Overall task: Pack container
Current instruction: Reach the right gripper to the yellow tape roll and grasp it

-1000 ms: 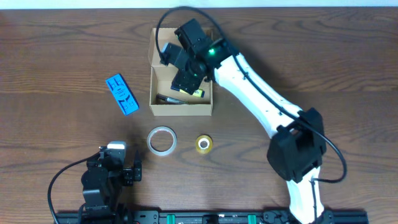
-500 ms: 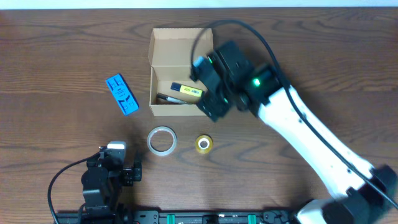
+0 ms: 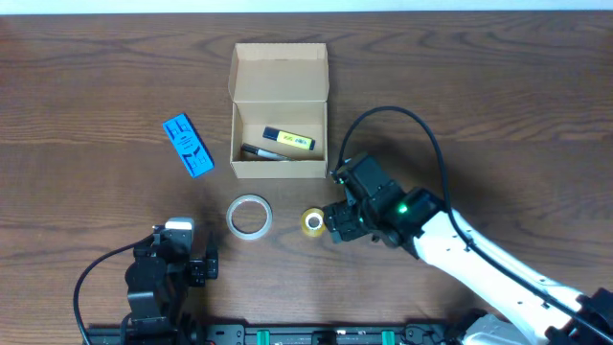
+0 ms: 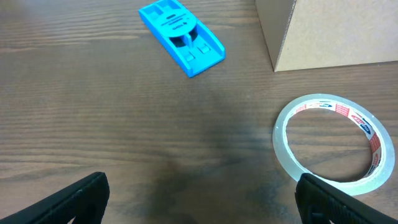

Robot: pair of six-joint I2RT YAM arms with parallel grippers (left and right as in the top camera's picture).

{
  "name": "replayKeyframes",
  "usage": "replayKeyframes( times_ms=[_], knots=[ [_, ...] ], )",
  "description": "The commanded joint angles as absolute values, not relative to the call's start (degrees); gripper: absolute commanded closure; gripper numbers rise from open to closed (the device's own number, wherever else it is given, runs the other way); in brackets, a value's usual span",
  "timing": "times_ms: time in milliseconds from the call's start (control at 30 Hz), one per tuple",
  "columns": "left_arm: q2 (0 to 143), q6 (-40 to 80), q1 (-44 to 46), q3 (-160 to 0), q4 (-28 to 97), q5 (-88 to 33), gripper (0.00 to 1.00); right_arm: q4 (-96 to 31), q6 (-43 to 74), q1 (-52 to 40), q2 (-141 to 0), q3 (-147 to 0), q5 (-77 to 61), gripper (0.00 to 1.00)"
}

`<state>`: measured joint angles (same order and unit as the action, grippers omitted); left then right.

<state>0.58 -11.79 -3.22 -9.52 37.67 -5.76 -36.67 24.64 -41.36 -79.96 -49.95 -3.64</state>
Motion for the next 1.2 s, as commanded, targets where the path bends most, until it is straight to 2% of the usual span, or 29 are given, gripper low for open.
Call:
replayKeyframes(
  times_ms=[0,167,567,900,1000,1167],
  knots=[
    [0.23,-11.38,-3.46,-9.1,37.76,-5.34,0.04,-35.68,37.06,-43.22,-81.03,-48.95,0.45,0.24],
    [0.23,-11.38,-3.46,-9.1,37.76,-5.37,0.04,-33.67,43.68,-44.73,-85.54,-48.95,2.35,0.24],
    [0.23,-11.38,-3.46,-9.1,37.76,-5.34,0.04,-29.45,44.58,-45.84,-94.32,-49.01,1.43,0.25],
    [0.23,-11.38,-3.46,-9.1,37.74,-5.37,0.04,-27.4,44.53,-45.84,-98.63,-49.01,-0.82,0.34],
    [0.23,-11.38,-3.46,-9.1,37.76,-5.37,0.04,-27.33,44.51,-45.84,-99.07,-49.01,-0.89,0.43],
    [0.23,-11.38,-3.46,-9.1,37.76,-5.34,0.05,-27.24,42.09,-45.82,-99.0,-49.63,-0.89,0.74]
  ],
)
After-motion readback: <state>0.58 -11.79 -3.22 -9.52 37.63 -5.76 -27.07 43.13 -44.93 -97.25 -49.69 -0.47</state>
